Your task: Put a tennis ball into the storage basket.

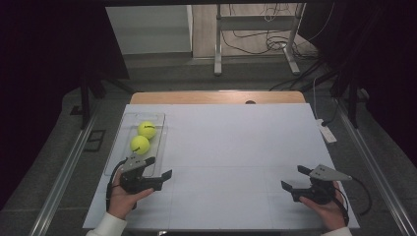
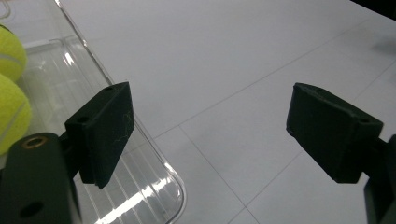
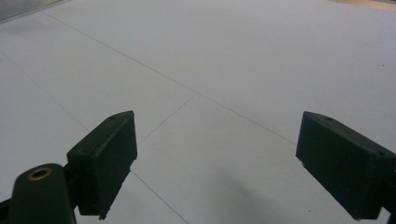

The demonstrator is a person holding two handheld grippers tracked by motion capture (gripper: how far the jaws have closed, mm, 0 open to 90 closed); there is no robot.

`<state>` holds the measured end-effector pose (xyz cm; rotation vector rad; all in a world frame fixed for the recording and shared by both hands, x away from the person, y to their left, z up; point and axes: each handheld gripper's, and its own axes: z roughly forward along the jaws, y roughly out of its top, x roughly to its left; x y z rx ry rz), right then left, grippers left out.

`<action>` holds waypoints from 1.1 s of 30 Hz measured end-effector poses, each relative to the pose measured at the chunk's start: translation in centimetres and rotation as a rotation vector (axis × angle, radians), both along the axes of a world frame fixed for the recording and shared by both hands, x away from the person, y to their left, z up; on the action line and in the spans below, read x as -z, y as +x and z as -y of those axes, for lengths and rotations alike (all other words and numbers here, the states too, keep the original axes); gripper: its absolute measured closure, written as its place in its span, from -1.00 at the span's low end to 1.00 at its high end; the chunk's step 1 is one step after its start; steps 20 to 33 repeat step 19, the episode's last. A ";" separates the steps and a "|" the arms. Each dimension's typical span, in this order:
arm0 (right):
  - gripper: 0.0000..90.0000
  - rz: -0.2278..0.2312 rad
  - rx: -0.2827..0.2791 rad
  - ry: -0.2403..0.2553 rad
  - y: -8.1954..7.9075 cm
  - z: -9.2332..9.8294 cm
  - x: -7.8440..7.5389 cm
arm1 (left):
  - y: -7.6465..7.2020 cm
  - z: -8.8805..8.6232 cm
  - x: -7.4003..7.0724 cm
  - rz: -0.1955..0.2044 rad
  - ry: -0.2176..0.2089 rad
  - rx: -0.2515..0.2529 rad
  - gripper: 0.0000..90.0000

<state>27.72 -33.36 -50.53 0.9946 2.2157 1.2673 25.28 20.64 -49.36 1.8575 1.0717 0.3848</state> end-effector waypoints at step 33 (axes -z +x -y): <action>-0.71 0.006 -0.001 0.009 0.0 0.1 -0.1 | -0.1 -0.5 -0.4 0.013 -0.008 -0.015 -0.64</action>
